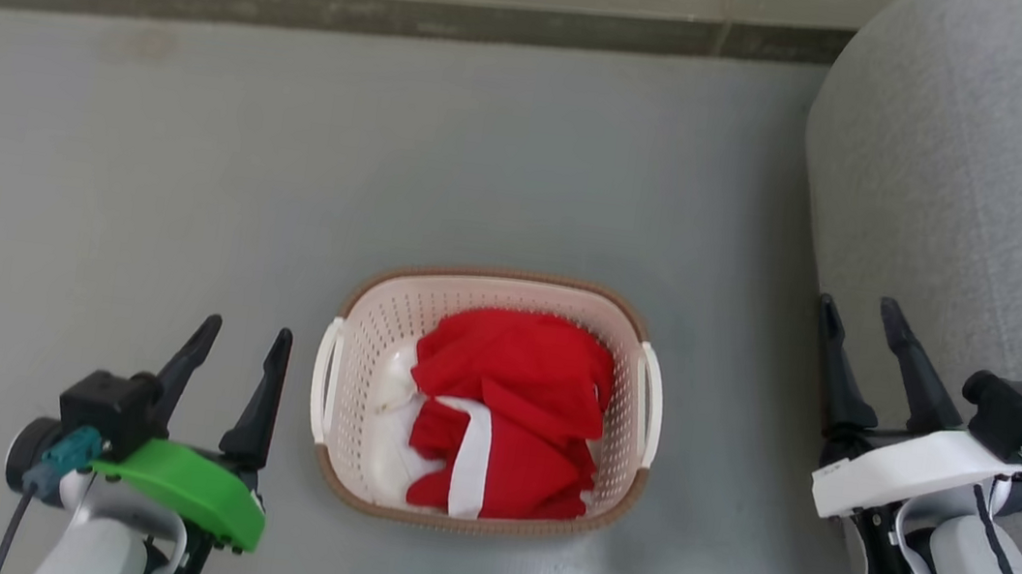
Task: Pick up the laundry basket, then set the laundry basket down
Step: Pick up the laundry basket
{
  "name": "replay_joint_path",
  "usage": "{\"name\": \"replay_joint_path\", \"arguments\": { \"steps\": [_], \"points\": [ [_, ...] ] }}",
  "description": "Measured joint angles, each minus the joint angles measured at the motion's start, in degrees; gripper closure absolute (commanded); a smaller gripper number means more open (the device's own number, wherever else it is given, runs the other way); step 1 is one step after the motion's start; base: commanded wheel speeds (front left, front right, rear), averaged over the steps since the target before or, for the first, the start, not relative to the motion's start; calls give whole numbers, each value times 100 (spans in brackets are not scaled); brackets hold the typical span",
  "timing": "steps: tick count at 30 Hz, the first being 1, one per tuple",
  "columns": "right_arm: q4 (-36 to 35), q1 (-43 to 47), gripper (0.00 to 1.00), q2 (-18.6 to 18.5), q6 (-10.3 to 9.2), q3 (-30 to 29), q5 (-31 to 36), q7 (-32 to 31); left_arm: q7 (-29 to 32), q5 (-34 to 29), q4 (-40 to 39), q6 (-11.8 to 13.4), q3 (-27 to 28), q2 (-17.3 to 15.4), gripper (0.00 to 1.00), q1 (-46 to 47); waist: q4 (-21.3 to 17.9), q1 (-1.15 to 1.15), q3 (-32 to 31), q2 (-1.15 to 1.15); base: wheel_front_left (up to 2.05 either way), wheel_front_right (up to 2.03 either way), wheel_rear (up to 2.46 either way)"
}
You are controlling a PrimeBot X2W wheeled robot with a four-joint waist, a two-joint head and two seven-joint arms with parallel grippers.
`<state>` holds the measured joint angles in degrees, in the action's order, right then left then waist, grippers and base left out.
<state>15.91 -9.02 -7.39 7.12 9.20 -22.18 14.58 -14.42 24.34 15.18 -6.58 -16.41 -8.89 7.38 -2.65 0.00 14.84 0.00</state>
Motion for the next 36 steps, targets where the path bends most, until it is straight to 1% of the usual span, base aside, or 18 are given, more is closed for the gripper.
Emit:
{"name": "replay_joint_path", "arguments": {
  "steps": [9,13,17,24,36],
  "points": [
    [466,-365,0,-73,0,96,-213,0,13,21,482,-35,-142,-4,0,626,36,0,627,0,0,0,0],
    [693,-545,0,-151,0,227,-256,0,79,37,748,-54,-250,47,0,917,71,0,910,0,0,0,0],
    [1017,-817,0,-205,0,458,-271,-2,137,224,1102,-55,-252,59,0,1292,124,0,1265,0,0,0,0],
    [1515,-1211,0,-209,0,727,-369,-86,241,339,1570,-55,-271,81,0,1805,171,0,1781,0,0,0,0],
    [2119,-2108,0,-199,0,984,-589,-186,431,604,2114,-56,-621,101,0,2759,200,1,2687,0,0,0,0]
  ]
}}
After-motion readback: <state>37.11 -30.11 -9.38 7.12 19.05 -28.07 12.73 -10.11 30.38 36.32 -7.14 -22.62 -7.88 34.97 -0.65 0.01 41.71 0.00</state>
